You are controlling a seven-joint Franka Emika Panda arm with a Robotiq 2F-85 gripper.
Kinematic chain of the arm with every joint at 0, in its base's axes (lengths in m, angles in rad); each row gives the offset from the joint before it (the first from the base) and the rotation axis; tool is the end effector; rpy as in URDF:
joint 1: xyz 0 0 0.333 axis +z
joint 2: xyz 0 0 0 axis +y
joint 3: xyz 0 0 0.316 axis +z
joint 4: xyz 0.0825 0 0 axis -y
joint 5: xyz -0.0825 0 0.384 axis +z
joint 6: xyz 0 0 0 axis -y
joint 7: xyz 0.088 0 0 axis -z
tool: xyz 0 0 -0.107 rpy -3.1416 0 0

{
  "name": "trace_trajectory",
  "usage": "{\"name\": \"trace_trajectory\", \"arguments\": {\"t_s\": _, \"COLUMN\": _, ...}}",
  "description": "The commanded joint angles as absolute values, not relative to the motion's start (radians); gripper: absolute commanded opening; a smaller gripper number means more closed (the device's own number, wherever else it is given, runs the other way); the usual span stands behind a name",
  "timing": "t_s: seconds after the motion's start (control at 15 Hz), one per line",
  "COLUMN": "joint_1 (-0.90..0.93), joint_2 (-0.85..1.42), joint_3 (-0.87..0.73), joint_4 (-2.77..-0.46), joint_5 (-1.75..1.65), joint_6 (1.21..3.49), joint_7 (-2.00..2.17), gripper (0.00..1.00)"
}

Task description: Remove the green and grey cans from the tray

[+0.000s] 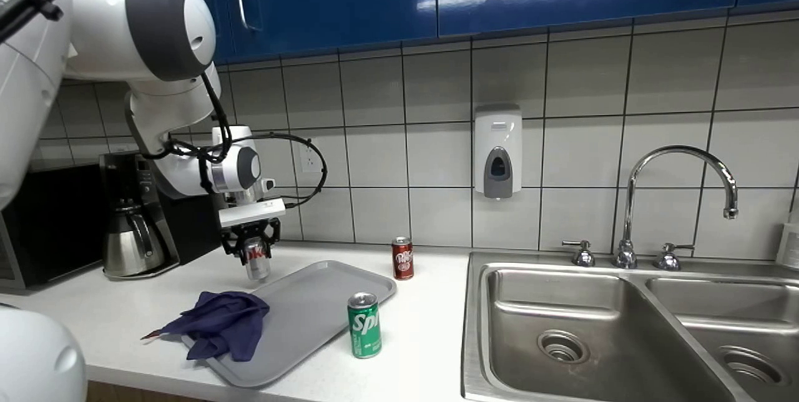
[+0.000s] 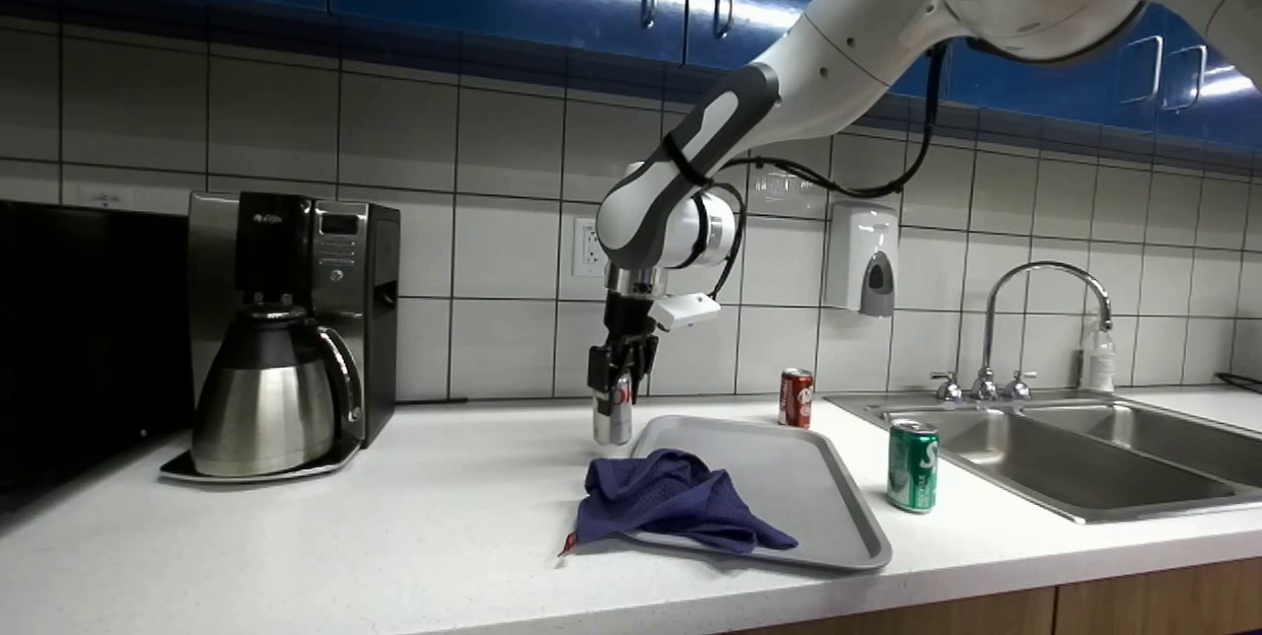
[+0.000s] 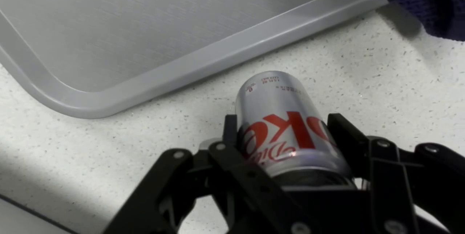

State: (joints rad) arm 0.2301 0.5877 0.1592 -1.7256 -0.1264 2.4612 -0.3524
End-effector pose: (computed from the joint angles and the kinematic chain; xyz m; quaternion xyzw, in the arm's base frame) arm 0.6389 0.2494 0.2628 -0.9181 -0.3885 -0.0786 0.0008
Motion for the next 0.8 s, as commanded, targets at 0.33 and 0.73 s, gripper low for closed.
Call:
{"name": "trace_trajectory", "arguments": {"t_s": 0.33, "joint_1": 0.253, "joint_2": 0.593, "joint_3": 0.161, "joint_4": -1.723, "joint_5": -0.170, "joint_6": 2.464, "joint_7": -0.316, "gripper": 0.39}}
{"name": "trace_trajectory", "arguments": {"t_s": 0.73, "joint_1": 0.261, "joint_2": 0.604, "joint_3": 0.159, "joint_4": -1.727, "joint_5": -0.198, "joint_6": 2.466, "joint_7": -0.315, "gripper": 0.39}}
